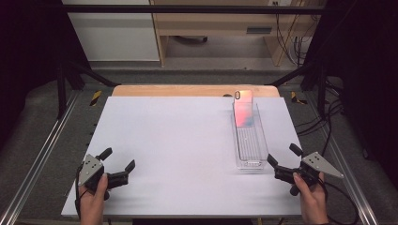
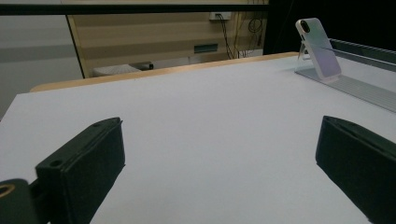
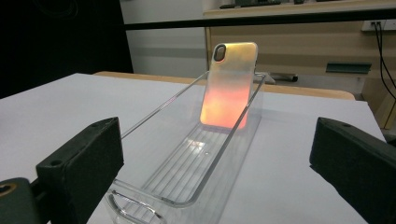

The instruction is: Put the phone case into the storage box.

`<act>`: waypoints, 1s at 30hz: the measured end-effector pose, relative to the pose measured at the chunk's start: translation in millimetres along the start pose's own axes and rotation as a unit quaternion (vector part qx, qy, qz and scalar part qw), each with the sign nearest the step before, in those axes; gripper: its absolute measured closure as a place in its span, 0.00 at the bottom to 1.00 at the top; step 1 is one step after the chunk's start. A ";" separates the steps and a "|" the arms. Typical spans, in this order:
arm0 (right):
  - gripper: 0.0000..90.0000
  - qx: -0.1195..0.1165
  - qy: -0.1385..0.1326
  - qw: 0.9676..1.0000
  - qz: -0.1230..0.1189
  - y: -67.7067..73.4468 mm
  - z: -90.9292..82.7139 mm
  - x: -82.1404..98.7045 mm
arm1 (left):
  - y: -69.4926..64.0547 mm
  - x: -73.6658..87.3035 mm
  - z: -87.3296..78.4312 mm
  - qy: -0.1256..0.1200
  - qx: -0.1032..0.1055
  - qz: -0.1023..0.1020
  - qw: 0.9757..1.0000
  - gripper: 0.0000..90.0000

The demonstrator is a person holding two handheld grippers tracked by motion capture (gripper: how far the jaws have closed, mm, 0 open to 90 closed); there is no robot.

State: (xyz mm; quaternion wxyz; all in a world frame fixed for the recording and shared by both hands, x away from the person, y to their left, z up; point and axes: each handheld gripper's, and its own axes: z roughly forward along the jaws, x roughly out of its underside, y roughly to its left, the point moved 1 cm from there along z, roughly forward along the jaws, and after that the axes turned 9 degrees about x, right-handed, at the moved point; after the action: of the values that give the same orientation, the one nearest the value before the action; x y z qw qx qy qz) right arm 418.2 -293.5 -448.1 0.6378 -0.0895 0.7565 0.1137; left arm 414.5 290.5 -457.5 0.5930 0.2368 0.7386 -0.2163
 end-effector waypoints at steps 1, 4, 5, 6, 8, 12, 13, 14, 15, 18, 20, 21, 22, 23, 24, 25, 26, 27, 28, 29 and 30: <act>0.04 -0.001 0.000 1.000 0.000 0.4 0.0 0.4 | -0.1 0.0 0.0 0.000 0.000 -0.001 1.000 0.01; 0.04 -0.005 -0.004 1.000 -0.007 2.0 0.4 1.8 | 0.1 0.2 0.1 0.000 0.000 -0.001 1.000 0.01; 0.04 -0.005 -0.006 1.000 -0.009 2.7 0.6 2.3 | 0.2 0.2 0.1 0.000 0.000 -0.001 1.000 0.01; 0.04 -0.007 -0.007 1.000 -0.010 3.5 0.8 2.8 | 0.3 0.2 0.1 0.000 0.000 -0.001 1.000 0.01; 0.04 -0.010 -0.009 1.000 -0.012 4.9 1.0 3.9 | 0.3 0.2 -0.3 -0.001 0.001 0.004 1.000 0.01; 0.04 -0.016 -0.010 1.000 -0.019 8.2 2.7 5.7 | 0.4 0.4 0.0 -0.002 0.004 0.009 1.000 0.01; 0.04 -0.017 -0.011 1.000 -0.021 8.8 3.2 5.9 | 0.4 0.4 0.1 -0.002 0.004 0.007 1.000 0.01; 0.04 -0.018 -0.014 0.999 -0.022 9.5 3.9 5.9 | 0.5 0.5 0.1 -0.002 0.004 0.007 1.000 0.01; 0.04 -0.019 -0.015 0.999 -0.022 10.6 4.6 5.8 | 0.6 0.4 0.0 -0.002 0.004 0.006 1.000 0.01; 0.04 -0.025 -0.016 0.999 -0.024 14.0 6.8 5.7 | 1.1 0.5 -0.1 -0.002 0.004 0.005 1.000 0.01; 0.04 -0.029 -0.017 0.999 -0.029 16.8 9.0 6.1 | 1.6 0.6 -0.2 -0.003 0.004 0.004 1.000 0.01; 0.04 -0.031 -0.016 0.999 -0.030 18.4 9.8 6.5 | 1.8 0.5 -0.2 -0.005 0.004 0.003 1.000 0.01; 0.04 -0.032 -0.015 0.999 -0.032 20.0 10.6 6.8 | 2.0 0.4 -0.5 -0.006 0.003 0.002 1.000 0.01; 0.04 -0.035 -0.017 0.999 -0.034 21.4 12.0 7.0 | 2.4 0.2 -1.0 -0.007 0.003 0.003 1.000 0.01; 0.04 -0.037 -0.016 0.998 -0.037 22.4 13.0 7.3 | 3.0 -0.3 -1.8 -0.009 0.004 0.003 1.000 0.01; 0.04 -0.038 -0.017 0.999 -0.035 24.3 14.1 7.6 | 3.5 -0.7 -2.7 -0.012 0.004 0.004 1.000 0.01; 0.04 -0.038 -0.019 0.998 -0.037 25.2 15.1 7.5 | 4.8 -1.4 -4.2 -0.017 0.003 0.006 1.000 0.01; 0.04 -0.041 -0.018 0.998 -0.038 26.6 15.7 7.5 | 6.4 -2.2 -6.0 -0.022 0.002 0.006 1.000 0.01; 0.04 -0.041 -0.020 0.998 -0.039 27.8 16.8 7.4 | 8.0 -2.8 -7.9 -0.025 0.001 0.008 1.000 0.01; 0.04 -0.044 -0.020 0.998 -0.040 28.7 17.7 7.5 | 10.1 -3.1 -10.4 -0.030 0.002 0.011 1.000 0.01; 0.04 -0.046 -0.019 0.998 -0.041 30.0 19.0 7.8 | 11.3 -3.1 -11.8 -0.032 0.002 0.012 0.999 0.01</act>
State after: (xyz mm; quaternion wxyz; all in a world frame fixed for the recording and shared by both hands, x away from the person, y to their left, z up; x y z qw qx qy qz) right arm 426.5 -259.2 -457.2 0.6517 -0.1476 0.7336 0.1239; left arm 412.8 306.3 -452.5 0.6181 0.2400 0.7159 -0.2185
